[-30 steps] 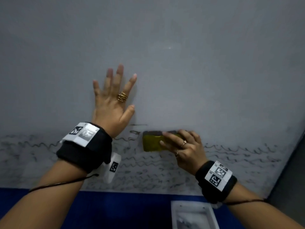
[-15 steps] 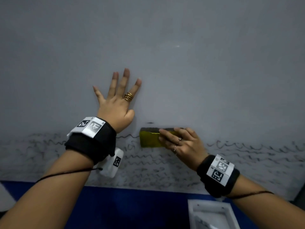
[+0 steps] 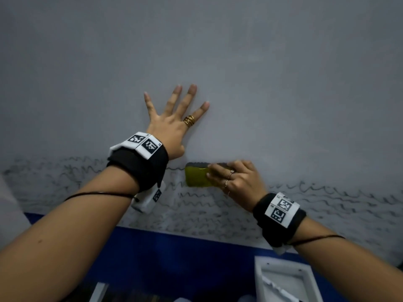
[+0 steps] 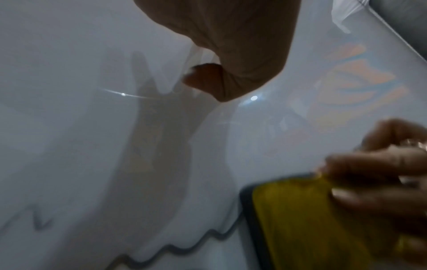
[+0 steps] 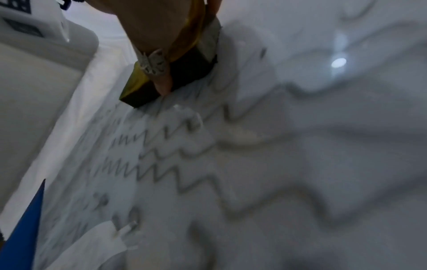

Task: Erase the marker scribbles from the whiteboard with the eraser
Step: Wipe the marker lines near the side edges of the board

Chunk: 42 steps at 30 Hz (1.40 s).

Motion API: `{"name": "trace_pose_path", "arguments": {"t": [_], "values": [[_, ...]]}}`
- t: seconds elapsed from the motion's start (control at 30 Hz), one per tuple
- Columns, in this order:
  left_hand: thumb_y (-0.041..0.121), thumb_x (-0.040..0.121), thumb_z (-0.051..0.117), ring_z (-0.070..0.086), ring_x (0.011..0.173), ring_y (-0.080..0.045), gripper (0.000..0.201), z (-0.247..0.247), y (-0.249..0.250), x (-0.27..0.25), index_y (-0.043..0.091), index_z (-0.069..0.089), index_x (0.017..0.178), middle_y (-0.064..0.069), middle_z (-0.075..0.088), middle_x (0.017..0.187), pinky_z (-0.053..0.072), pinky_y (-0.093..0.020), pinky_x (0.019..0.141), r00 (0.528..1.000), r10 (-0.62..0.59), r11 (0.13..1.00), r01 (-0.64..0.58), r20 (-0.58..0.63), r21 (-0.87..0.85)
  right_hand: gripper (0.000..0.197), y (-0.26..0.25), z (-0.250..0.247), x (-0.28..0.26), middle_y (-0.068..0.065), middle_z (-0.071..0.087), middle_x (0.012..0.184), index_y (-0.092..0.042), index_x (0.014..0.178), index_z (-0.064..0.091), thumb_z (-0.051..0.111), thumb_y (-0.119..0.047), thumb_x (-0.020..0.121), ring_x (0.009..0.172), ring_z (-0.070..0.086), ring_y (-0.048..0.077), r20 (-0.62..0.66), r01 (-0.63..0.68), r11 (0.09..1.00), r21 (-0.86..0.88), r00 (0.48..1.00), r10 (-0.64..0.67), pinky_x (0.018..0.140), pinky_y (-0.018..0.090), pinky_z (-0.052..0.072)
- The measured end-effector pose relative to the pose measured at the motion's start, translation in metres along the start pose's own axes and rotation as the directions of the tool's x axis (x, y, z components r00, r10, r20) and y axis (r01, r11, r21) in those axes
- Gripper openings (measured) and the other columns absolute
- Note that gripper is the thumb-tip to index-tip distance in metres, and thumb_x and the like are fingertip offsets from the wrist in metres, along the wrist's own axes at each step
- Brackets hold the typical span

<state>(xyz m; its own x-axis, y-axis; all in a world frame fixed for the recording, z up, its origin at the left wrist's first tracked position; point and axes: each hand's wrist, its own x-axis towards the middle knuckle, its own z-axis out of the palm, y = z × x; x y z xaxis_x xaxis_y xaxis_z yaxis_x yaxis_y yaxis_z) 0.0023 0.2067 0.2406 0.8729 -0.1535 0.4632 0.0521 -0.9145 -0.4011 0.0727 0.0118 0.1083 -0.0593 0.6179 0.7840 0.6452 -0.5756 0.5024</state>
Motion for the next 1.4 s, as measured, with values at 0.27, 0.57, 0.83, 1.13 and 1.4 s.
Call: {"name": "trace_pose_path", "arguments": {"t": [0.27,0.57,0.83,1.13,1.4], "values": [[0.021,0.07,0.065,-0.028,0.139,-0.026,0.119,0.002,-0.006,-0.002,0.042,-0.035,0.131,-0.001,-0.037,0.149,-0.005,-0.076,0.096,0.999,0.043,0.998,-0.042,-0.004,0.053,0.025,-0.009,0.01,0.016,-0.004,0.065,0.121,-0.027,0.111,0.071,0.055,-0.022,0.092,0.086,0.051,0.024,-0.133,-0.105,0.992,0.066,0.985,0.113,0.073,0.032,0.035],[0.016,0.079,0.049,-0.021,0.142,-0.017,0.093,-0.002,-0.02,0.001,0.044,-0.013,0.143,0.006,-0.025,0.154,-0.004,-0.074,0.099,0.994,0.111,0.993,-0.111,-0.004,-0.029,0.029,-0.011,0.015,0.06,-0.009,0.065,0.12,-0.032,0.112,0.069,0.054,-0.025,0.088,0.087,0.041,0.02,-0.12,-0.092,0.996,-0.017,0.989,0.09,0.077,0.031,0.03],[0.048,0.095,0.033,-0.012,0.144,-0.028,0.059,0.049,-0.08,-0.008,0.041,0.005,0.146,-0.002,-0.012,0.158,0.002,-0.07,0.105,0.846,-0.487,0.784,0.312,-0.22,-0.536,0.041,-0.057,0.045,0.046,-0.01,0.064,0.121,-0.029,0.109,0.071,0.033,-0.018,0.098,0.087,0.04,0.018,0.0,0.012,0.999,0.052,1.0,-0.012,0.077,0.029,0.03],[0.067,0.089,0.013,0.005,0.141,-0.02,0.061,0.093,-0.137,-0.022,0.043,0.01,0.144,0.002,0.004,0.156,0.007,-0.076,0.097,0.913,-0.222,0.954,0.13,-0.342,-0.272,0.035,-0.094,0.078,0.078,-0.006,0.062,0.125,-0.028,0.109,0.072,0.039,-0.018,0.099,0.089,0.044,0.022,-0.067,0.01,0.999,0.035,0.998,-0.008,0.076,0.032,0.031],[0.063,0.091,0.008,0.0,0.141,-0.018,0.056,0.113,-0.15,-0.021,0.043,0.003,0.143,0.002,0.003,0.153,0.011,-0.077,0.094,0.916,-0.108,0.979,0.03,-0.387,-0.202,0.026,-0.102,0.086,0.113,-0.005,0.063,0.124,-0.028,0.103,0.073,0.051,-0.019,0.092,0.088,0.045,0.021,-0.034,0.015,0.996,0.091,0.999,-0.012,0.077,0.033,0.035]]}}
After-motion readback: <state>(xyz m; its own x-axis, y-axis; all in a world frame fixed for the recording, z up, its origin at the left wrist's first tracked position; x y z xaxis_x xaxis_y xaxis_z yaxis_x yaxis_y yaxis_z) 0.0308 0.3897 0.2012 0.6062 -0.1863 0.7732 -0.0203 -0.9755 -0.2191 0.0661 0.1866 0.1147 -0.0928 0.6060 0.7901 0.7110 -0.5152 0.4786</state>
